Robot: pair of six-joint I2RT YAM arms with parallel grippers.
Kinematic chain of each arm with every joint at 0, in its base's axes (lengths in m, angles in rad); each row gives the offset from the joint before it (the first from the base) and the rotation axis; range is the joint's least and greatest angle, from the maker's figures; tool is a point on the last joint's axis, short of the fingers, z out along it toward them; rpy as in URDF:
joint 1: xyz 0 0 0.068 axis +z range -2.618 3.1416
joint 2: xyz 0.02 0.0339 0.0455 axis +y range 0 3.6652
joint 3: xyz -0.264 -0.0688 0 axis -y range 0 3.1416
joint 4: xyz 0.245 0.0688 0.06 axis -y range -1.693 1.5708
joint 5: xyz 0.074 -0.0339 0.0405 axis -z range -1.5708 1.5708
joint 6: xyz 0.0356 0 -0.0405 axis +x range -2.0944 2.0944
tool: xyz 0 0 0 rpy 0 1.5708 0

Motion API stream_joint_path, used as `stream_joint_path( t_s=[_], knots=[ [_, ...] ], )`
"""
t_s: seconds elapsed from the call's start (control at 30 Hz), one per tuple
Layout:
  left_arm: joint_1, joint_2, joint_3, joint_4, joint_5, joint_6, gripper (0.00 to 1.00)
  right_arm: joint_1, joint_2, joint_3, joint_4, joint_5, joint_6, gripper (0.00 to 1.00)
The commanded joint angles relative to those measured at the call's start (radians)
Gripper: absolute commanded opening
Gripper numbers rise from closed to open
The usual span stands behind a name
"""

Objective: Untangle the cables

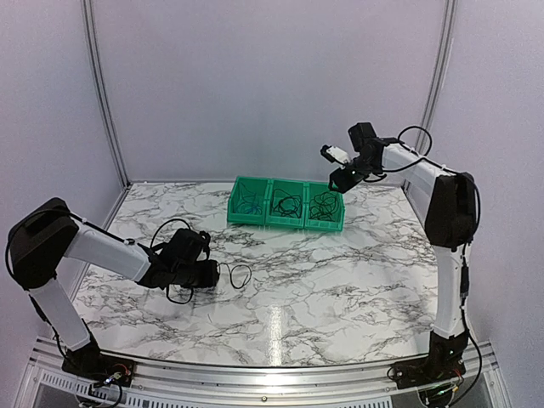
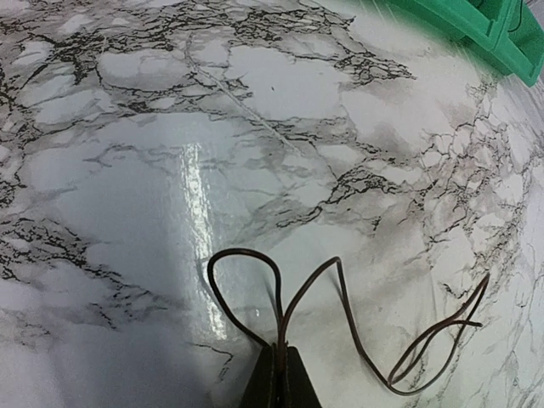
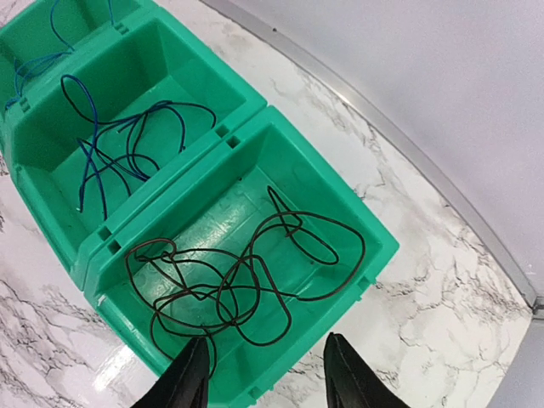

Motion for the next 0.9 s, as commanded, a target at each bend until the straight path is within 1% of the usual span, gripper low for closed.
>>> stream_joint_path(
  t_s=[0.0,0.1,0.2,0.27,0.4,0.47,0.57,0.7,0.87],
  knots=[
    [-0.008,0.055,-0.035,-0.156,0.053,0.011,0.00,0.011,-0.076,-0.020,-0.084,-0.028,-0.001,0.48],
    [-0.010,0.045,-0.040,-0.139,0.061,0.016,0.00,0.052,-0.159,-0.140,-0.046,-0.119,-0.046,0.48],
    [-0.011,0.048,-0.035,-0.122,0.071,0.017,0.00,0.151,-0.237,-0.312,0.026,-0.214,-0.135,0.48],
    [-0.012,0.052,-0.031,-0.106,0.108,0.012,0.00,0.231,-0.266,-0.401,0.064,-0.260,-0.168,0.48],
    [-0.013,0.049,-0.041,-0.059,0.140,-0.007,0.00,0.364,-0.293,-0.543,0.220,-0.380,-0.115,0.50],
    [-0.012,0.050,-0.042,-0.051,0.143,-0.011,0.00,0.424,-0.255,-0.535,0.241,-0.369,-0.112,0.51],
    [-0.012,0.048,-0.042,-0.049,0.142,-0.012,0.00,0.476,-0.147,-0.425,0.193,-0.358,-0.107,0.52],
    [-0.012,0.035,-0.043,-0.047,0.142,-0.012,0.00,0.491,-0.046,-0.347,0.202,-0.373,-0.056,0.52],
    [-0.013,0.027,-0.045,-0.046,0.137,-0.011,0.00,0.491,0.019,-0.303,0.181,-0.426,-0.059,0.49]
  ],
)
